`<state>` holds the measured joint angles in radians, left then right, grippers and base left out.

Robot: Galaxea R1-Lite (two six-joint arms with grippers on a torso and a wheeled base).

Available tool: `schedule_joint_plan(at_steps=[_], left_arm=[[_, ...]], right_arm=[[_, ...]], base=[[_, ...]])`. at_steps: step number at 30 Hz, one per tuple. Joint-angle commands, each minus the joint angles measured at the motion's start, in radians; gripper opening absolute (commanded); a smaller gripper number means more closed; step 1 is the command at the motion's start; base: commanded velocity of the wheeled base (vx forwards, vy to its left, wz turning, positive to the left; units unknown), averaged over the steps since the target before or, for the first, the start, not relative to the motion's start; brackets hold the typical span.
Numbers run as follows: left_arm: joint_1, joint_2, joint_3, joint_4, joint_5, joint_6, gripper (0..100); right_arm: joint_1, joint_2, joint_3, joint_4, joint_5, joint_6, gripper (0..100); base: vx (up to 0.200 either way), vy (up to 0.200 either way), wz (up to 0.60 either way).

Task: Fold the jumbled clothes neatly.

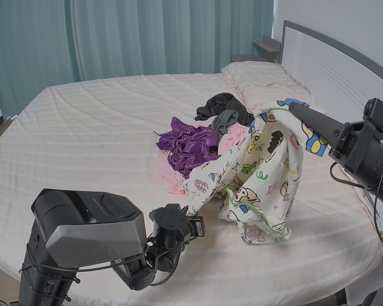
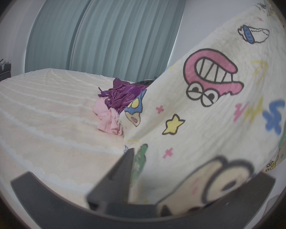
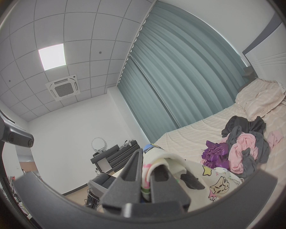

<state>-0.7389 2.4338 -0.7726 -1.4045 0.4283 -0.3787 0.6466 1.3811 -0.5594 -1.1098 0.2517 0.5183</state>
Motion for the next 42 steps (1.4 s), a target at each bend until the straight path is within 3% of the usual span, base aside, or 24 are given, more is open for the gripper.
schedule_joint_plan(at_steps=[1,7,15,19,22,25,28,32,39,42], left_arm=[[0.004,-0.013,0.042,-0.001,0.000,-0.005,0],[0.004,-0.145,0.145,-0.001,-0.005,-0.088,0],[0.041,-0.348,0.291,-0.001,-0.002,-0.095,0],[0.070,-0.446,0.300,0.009,0.000,-0.071,0],[0.095,-0.499,0.300,0.013,0.012,-0.019,0],[0.105,-0.533,0.286,0.012,0.098,0.050,0],[0.102,-0.581,0.280,0.013,0.109,0.063,0],[0.104,-0.710,0.283,0.013,0.118,0.141,0],[0.102,-0.852,0.349,0.013,0.119,0.159,0],[0.104,-0.883,0.481,0.013,0.109,0.156,0]], right_arm=[[-0.027,0.004,0.022,-0.001,0.000,0.000,0],[-0.076,0.003,0.087,-0.001,-0.011,0.000,0],[-0.140,0.056,0.254,-0.002,-0.031,0.002,0],[-0.168,0.128,0.274,-0.013,-0.101,0.000,0],[-0.170,0.174,0.262,-0.015,-0.203,-0.003,0],[-0.160,0.202,0.228,-0.016,-0.299,-0.004,0],[-0.160,0.204,0.197,-0.016,-0.348,-0.007,0],[-0.127,0.162,0.131,-0.022,-0.470,-0.038,0],[-0.044,0.058,0.150,-0.018,-0.483,-0.092,0],[-0.047,0.070,0.231,-0.027,-0.468,-0.078,0]], base=[[0.000,0.000,0.00],[0.000,0.000,0.00],[0.000,0.000,0.00],[0.000,0.000,0.00],[0.000,0.000,0.00],[0.000,0.000,0.00],[0.000,0.000,0.00],[0.000,0.000,0.00],[0.000,0.000,0.00],[0.000,0.000,0.00]])
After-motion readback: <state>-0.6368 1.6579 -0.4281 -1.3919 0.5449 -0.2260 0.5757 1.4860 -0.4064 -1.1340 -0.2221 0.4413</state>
